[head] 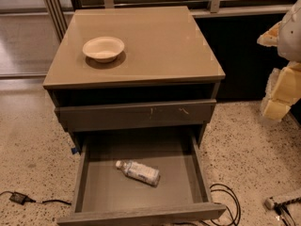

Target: Pick blue plastic bottle from middle drawer and place on counter

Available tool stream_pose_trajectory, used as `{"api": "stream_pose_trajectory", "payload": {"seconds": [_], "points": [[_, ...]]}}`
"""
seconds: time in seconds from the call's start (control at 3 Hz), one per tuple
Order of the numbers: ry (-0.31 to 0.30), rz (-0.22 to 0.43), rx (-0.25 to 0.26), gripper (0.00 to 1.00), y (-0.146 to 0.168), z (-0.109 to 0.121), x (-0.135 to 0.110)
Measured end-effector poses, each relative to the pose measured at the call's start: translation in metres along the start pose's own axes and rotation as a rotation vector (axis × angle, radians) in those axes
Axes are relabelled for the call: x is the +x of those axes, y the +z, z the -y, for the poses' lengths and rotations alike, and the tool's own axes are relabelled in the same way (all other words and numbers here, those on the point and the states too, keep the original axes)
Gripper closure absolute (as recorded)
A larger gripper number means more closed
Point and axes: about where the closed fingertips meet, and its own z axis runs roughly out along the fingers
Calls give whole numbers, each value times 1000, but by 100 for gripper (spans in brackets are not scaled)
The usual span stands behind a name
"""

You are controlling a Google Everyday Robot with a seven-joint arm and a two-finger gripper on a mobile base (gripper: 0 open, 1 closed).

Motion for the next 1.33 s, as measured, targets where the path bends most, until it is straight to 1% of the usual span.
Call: {"api": "stream_pose_trajectory", "payload": {"seconds": [0.33, 0.67, 1.0, 1.33], "points": [[0, 0, 0, 0, 0, 0, 0], [-16, 40, 28, 0, -1, -4, 1], [-43, 117, 61, 0, 9, -20, 6], [-28, 260, 85, 0, 42, -27, 16]]}}
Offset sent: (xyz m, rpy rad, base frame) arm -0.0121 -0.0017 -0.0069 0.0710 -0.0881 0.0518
